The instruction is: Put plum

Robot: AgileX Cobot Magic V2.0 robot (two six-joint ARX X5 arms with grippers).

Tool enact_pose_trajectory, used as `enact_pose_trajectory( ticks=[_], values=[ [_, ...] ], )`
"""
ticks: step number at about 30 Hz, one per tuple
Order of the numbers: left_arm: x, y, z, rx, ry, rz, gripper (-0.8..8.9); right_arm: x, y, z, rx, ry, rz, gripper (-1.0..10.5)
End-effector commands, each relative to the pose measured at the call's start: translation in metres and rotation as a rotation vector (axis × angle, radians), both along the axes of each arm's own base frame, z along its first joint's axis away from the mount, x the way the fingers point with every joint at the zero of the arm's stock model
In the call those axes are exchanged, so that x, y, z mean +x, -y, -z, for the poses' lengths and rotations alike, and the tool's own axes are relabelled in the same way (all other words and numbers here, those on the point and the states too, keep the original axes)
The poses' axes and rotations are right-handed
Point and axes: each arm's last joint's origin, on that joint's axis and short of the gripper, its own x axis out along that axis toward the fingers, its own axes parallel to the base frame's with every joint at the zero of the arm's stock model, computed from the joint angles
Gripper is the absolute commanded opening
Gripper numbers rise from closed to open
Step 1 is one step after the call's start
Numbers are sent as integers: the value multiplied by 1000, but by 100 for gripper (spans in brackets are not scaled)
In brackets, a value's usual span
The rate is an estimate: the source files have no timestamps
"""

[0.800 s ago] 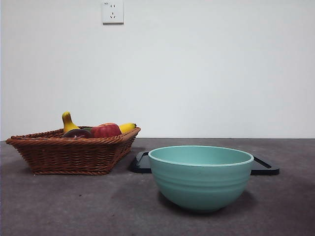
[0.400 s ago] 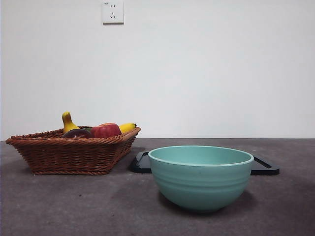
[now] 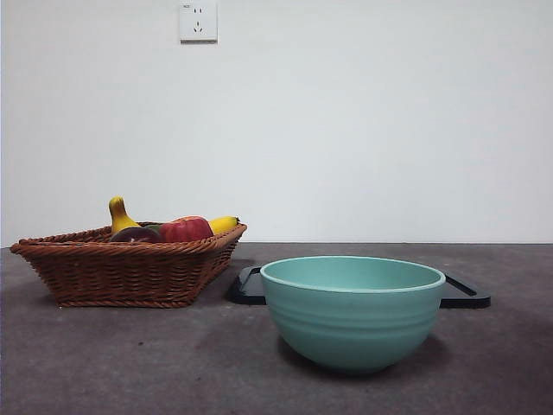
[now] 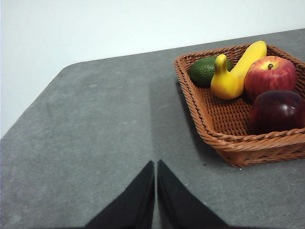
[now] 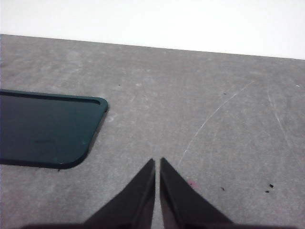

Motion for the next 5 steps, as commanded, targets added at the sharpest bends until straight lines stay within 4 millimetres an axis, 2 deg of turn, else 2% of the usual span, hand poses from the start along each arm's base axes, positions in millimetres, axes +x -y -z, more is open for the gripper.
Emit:
enact_pose_trajectory(
  ticks=[1,5],
  values=[
    [1,0,8,-8,-27,-4,7,0,0,1,7,7,3,5],
    [1,0,8,-8,-28,-4,7,0,0,1,7,7,3,5]
  ],
)
